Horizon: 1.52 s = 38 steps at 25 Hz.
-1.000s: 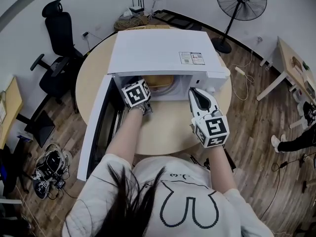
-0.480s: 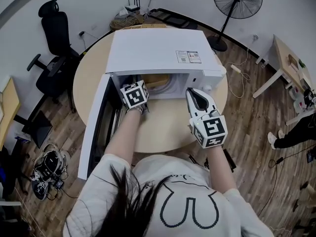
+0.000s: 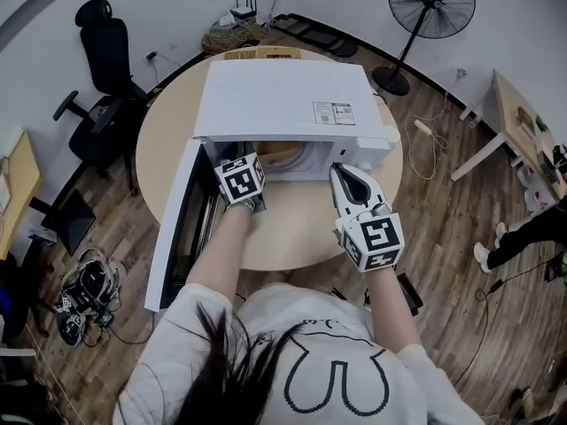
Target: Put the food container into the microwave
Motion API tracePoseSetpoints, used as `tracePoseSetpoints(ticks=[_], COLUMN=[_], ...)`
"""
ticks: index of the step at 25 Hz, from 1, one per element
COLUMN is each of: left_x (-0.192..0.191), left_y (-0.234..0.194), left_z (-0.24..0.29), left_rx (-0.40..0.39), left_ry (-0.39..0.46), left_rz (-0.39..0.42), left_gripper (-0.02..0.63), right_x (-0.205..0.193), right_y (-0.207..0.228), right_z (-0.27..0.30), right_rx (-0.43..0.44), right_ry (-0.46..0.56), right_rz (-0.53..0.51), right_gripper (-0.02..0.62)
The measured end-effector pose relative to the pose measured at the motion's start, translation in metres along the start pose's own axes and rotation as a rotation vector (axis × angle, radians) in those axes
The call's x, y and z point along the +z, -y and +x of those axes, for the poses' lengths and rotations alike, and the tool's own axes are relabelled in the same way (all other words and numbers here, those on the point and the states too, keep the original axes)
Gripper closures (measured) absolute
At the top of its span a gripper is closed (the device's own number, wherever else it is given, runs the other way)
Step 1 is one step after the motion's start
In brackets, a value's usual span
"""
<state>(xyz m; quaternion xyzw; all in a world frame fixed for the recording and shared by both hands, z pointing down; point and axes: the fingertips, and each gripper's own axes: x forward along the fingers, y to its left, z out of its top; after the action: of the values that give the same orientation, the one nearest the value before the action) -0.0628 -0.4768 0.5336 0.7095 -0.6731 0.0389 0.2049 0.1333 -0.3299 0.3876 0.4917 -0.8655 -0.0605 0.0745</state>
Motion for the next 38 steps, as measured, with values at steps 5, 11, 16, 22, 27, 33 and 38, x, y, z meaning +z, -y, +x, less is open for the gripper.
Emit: tracePoseSetpoints(ticks=[5, 11, 16, 22, 27, 33, 38], left_x=[0.008, 0.009, 0.01, 0.017, 0.023, 0.041, 0.069], left_y=[0.002, 0.008, 0.014, 0.017, 0.019, 0.025, 0.035], left_z=[-0.014, -0.031, -0.043, -0.062, -0.078, -0.098, -0.116], left_rx=[0.019, 0.034, 0.033, 0.033, 0.031, 0.008, -0.026], left_ry=[-0.01, -0.028, -0.02, 0.013, 0.024, 0.068, 0.147], left_rz=[0.009, 0.007, -0.018, -0.004, 0.019, 0.093, 0.179], left_gripper=[0.503, 0.503, 0.503, 0.503, 0.503, 0.503, 0.503], right_x=[0.01, 0.018, 0.018, 0.024, 0.03, 0.039, 0.045], right_y=[0.002, 0.006, 0.014, 0.021, 0.027, 0.029, 0.029], right_z=[0.002, -0.001, -0.001, -0.003, -0.003, -0.003, 0.0], right_rx=[0.031, 0.059, 0.065, 0.078, 0.088, 0.11, 0.117], right_ry=[-0.002, -0.005, 0.001, 0.026, 0.042, 0.065, 0.082], right_rz=[0.022, 0.046, 0.055, 0.05, 0.049, 0.053, 0.053], right_gripper=[0.565, 0.565, 0.565, 0.565, 0.565, 0.565, 0.565])
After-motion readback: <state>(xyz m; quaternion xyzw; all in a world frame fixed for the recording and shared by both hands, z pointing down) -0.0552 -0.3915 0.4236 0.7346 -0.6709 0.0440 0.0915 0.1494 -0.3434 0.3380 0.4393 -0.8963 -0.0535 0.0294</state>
